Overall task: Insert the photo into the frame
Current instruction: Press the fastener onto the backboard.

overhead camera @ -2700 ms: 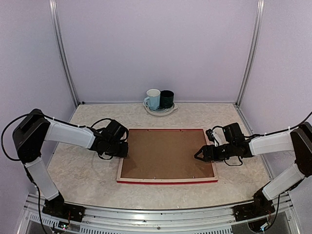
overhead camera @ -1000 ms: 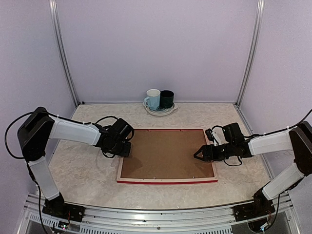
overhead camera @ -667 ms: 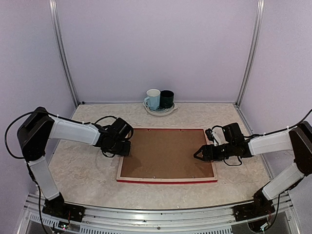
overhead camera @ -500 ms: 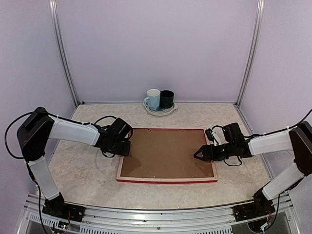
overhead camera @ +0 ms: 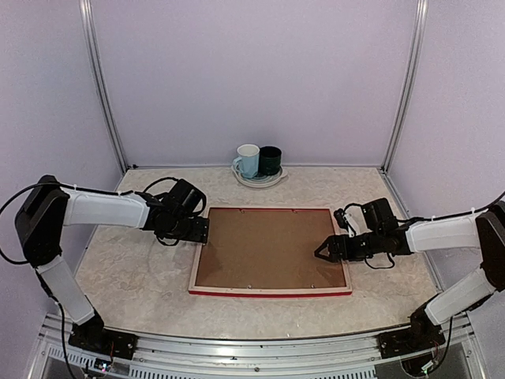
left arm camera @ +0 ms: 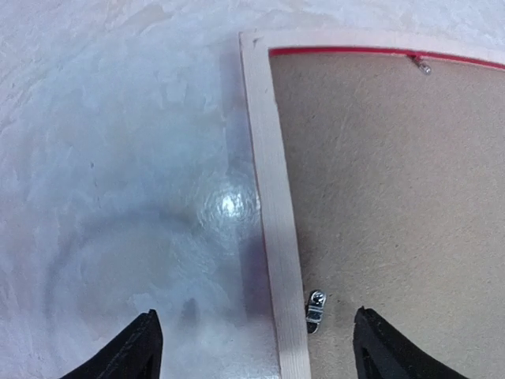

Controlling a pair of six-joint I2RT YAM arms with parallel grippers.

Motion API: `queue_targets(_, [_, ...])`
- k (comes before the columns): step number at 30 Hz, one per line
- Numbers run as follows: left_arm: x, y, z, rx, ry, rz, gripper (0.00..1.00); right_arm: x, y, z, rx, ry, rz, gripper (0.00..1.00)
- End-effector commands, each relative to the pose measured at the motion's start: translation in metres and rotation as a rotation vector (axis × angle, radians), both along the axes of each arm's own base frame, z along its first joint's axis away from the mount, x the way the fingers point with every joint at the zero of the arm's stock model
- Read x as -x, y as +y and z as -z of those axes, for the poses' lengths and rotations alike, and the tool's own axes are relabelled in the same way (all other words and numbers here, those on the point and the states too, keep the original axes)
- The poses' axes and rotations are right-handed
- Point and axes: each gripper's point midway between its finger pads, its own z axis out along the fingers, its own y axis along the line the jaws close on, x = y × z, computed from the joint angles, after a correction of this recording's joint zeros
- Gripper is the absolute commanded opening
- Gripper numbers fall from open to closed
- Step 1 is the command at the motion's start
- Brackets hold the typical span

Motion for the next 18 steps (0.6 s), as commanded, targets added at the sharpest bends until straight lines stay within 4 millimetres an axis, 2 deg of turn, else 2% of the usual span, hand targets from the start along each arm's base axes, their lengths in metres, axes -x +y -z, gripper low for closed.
queue_targets(1, [-0.020,-0.007,-0.066,0.065,-0.169,-0.002,0.97,0.003,-0.015,-0.010,0.094,-0.015,0.021,0.99])
queue_targets(3, [-0.020,-0.009,-0.091,0.076,-0.237,0.006,0.99,-0.001,-0.022,-0.024,0.128,-0.066,0.036,0.99])
queue_targets(6, [-0.015,-0.016,-0.117,0.077,-0.320,0.049,0.99,-0.009,-0.034,-0.045,0.174,-0.151,0.085,0.99])
queue_targets(9, [-0.001,-0.040,-0.141,0.166,-0.381,0.181,0.99,-0.012,-0.044,-0.060,0.181,-0.205,0.146,0.99])
queue_targets(13, [0.030,-0.082,-0.173,0.259,-0.465,0.419,0.99,-0.008,-0.042,-0.070,0.131,-0.232,0.145,0.99])
queue_targets(15, [0.045,-0.104,-0.177,0.236,-0.477,0.522,0.99,-0.008,-0.043,-0.069,0.127,-0.225,0.157,0.99])
queue_targets(18, [0.072,-0.139,-0.160,0.128,-0.451,0.683,0.99,-0.006,-0.044,-0.064,0.134,-0.200,0.164,0.99])
